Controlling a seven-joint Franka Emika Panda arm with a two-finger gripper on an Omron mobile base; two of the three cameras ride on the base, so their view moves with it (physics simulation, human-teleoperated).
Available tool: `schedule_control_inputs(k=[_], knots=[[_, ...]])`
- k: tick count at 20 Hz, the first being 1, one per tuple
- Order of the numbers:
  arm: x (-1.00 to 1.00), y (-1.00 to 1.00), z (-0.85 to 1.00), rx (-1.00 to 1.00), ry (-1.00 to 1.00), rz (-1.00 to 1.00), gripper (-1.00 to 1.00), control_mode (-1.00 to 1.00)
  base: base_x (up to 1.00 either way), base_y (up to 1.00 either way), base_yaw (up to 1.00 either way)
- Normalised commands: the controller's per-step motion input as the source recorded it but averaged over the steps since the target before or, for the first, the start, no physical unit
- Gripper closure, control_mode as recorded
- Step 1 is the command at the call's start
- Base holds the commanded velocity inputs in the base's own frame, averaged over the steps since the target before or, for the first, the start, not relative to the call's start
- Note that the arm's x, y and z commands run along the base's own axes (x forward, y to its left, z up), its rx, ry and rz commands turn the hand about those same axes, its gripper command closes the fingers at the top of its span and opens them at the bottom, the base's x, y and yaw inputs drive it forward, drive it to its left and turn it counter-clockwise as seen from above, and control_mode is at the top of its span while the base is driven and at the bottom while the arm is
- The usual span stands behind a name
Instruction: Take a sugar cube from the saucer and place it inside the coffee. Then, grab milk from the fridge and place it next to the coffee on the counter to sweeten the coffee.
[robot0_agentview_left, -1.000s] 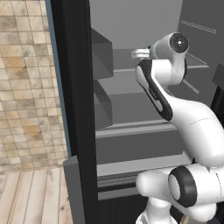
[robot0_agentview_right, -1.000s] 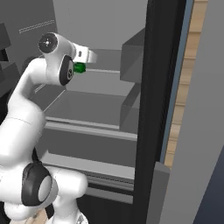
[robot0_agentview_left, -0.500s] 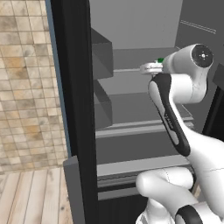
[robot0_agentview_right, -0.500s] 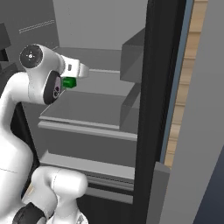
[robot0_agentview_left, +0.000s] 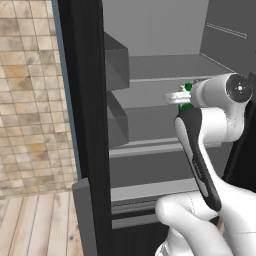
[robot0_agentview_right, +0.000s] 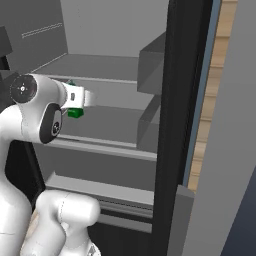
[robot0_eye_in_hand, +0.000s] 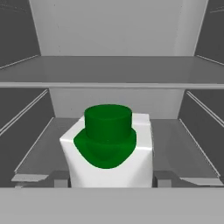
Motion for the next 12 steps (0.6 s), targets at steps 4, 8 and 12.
schedule_control_inputs(k=[4, 8, 12], knots=[[-0.06, 0.0, -0.14, -0.01, 0.0, 0.0, 1.0, 1.0, -0.23, 0.0, 0.0], [0.0, 0.0, 0.0, 0.0, 0.0, 0.0, 1.0, 1.0, -0.94, 0.0, 0.0], [0.0, 0.0, 0.0, 0.0, 0.0, 0.0, 1.0, 1.0, -1.0, 0.0, 0.0]])
